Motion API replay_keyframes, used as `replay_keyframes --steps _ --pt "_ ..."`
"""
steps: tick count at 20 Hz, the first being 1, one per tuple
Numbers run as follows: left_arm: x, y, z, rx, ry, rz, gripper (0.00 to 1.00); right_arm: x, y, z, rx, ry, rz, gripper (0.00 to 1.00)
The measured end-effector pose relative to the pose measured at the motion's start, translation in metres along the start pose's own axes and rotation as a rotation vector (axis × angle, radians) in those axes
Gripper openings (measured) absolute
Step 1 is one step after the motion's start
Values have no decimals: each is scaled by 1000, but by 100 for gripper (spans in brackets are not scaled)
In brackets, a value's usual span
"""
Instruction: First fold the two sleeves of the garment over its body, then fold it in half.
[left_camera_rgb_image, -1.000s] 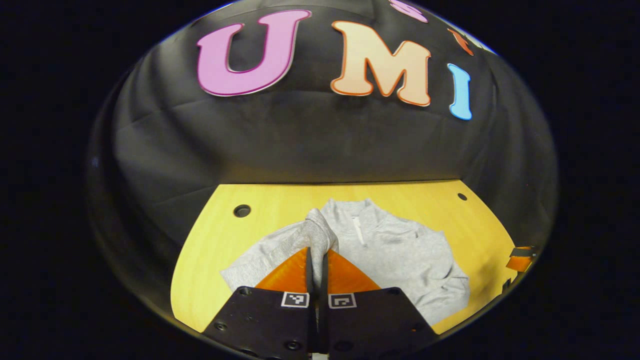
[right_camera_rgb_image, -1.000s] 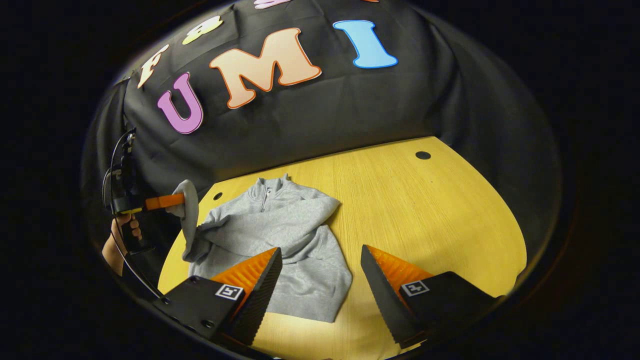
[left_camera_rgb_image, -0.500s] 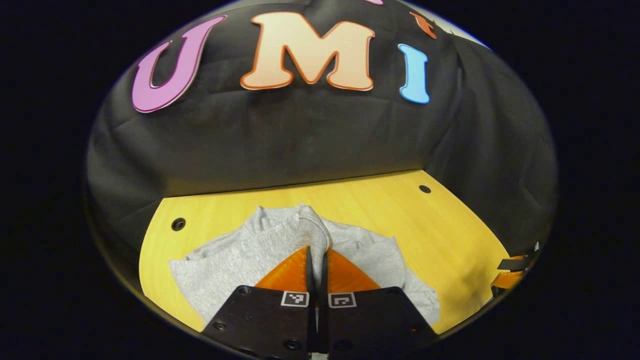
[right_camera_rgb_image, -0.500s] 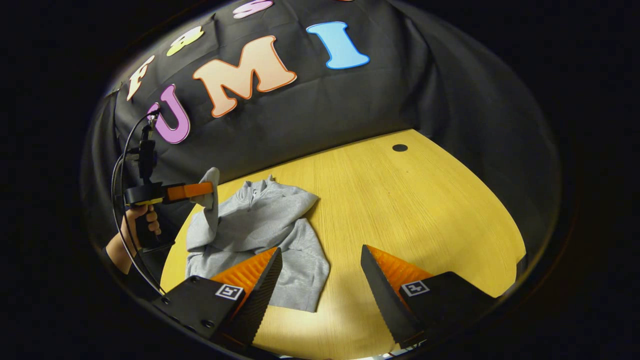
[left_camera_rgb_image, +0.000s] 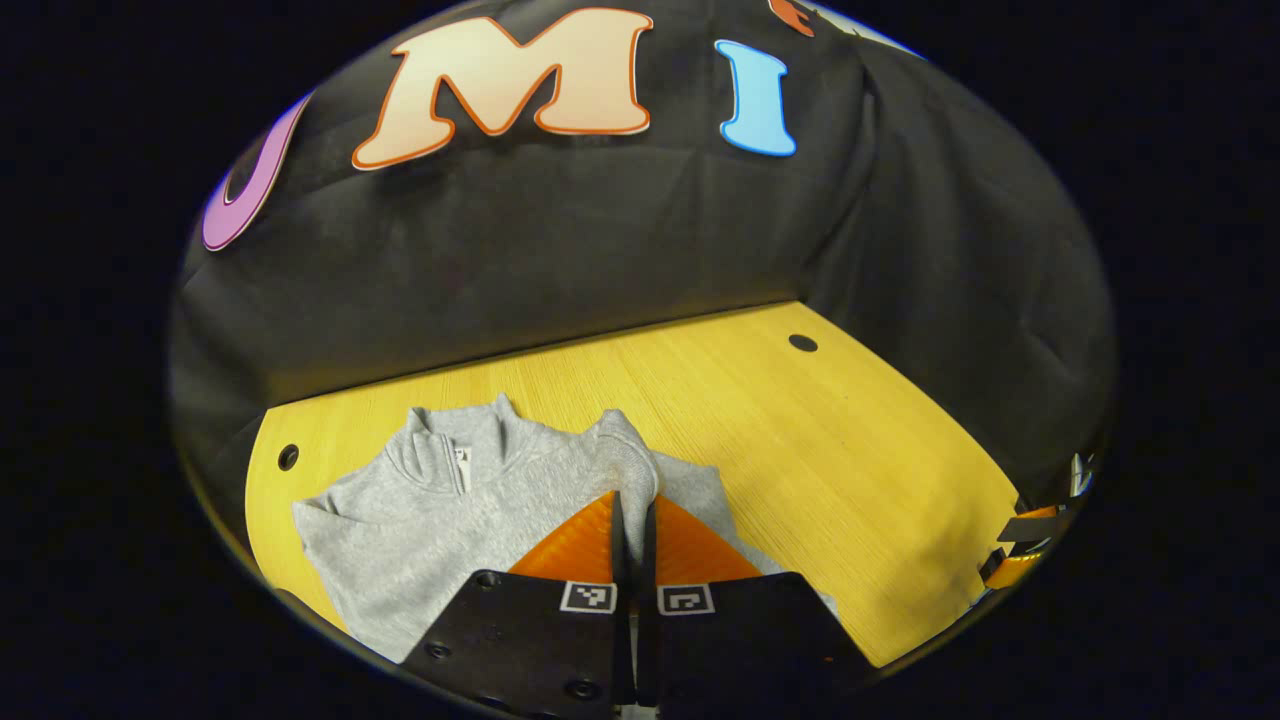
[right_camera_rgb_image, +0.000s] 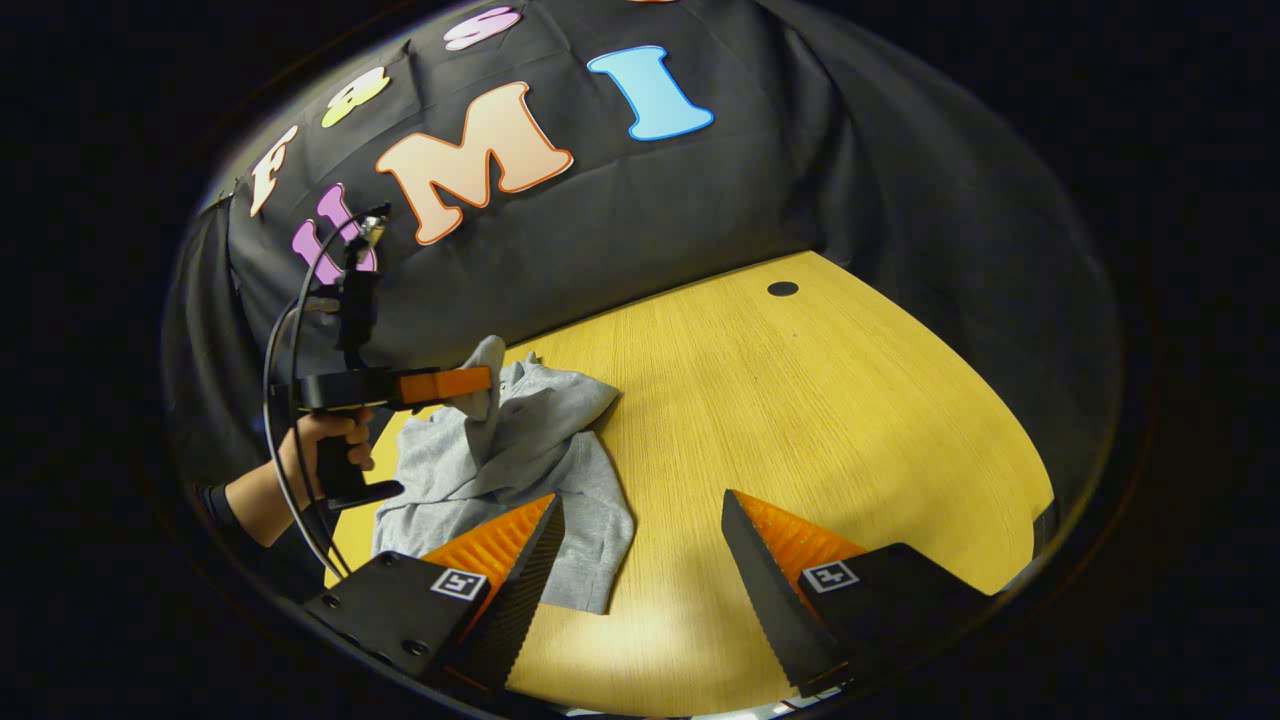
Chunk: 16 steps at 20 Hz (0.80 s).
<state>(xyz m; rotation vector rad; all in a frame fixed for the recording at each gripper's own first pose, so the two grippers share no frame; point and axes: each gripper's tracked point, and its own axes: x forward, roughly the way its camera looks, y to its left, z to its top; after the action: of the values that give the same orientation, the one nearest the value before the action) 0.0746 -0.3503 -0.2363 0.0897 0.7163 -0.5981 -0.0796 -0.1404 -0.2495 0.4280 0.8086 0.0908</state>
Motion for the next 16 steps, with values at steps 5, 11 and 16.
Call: replay_keyframes --steps 5,11,16 --pt "-14 11 -8 -89 -65 44 99 8 6 -8 -54 27 57 98" --pt "-94 68 -36 -154 -121 151 95 14 26 -17 -138 -3 58 95" --pt "-161 130 -105 -229 -113 247 95 23 47 -43 -173 19 28 98"
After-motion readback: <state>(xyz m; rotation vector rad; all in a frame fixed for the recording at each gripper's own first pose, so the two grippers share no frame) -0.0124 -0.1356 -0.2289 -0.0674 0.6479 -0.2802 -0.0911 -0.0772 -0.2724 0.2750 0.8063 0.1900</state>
